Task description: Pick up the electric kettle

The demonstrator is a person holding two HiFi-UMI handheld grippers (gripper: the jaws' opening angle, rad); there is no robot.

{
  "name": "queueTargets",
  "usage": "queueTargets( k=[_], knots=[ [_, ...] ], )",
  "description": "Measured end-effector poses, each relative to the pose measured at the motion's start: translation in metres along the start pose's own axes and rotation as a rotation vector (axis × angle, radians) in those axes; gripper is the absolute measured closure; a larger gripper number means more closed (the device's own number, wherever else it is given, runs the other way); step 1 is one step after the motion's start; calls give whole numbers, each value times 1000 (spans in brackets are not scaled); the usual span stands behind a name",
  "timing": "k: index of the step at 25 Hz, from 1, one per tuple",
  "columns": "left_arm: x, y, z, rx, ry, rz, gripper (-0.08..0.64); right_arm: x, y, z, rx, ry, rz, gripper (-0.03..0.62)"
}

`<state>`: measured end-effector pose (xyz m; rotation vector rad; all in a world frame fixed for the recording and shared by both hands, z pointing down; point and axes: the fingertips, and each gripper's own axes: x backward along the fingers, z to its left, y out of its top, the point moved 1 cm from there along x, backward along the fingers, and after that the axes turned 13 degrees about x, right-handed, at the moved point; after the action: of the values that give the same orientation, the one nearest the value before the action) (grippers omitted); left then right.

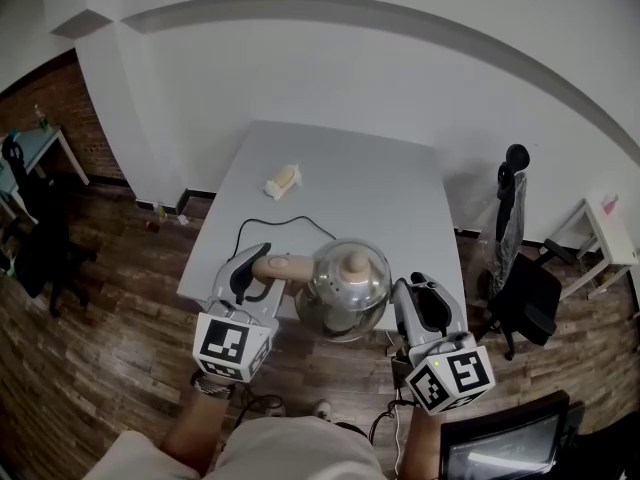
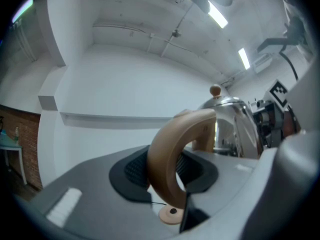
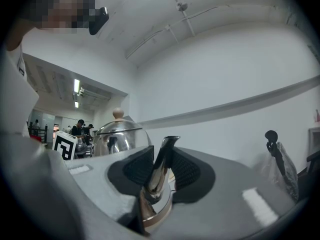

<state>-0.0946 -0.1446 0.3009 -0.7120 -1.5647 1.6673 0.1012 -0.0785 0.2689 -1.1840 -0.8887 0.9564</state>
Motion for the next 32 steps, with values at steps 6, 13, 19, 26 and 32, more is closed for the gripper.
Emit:
queueTargets(
  k=[6,13,19,26,32],
  knots=[
    [0,5,-1,6,-25,-10,425,4,7,2,3,-20,-6,482],
    [-2,4,-1,7,-35,-7,425,3,5,2,5,-29,4,483],
    [-3,0,0,6,-35,-3,425,1,0,1,0,-30,15,483],
    [-5,-3,1,4,-37,-6,423,-1,-2,0,5,-27,11,483],
    [-5,-4,1,6,-38,-2,424,-1,-2,0,4,-25,17,483]
  ],
)
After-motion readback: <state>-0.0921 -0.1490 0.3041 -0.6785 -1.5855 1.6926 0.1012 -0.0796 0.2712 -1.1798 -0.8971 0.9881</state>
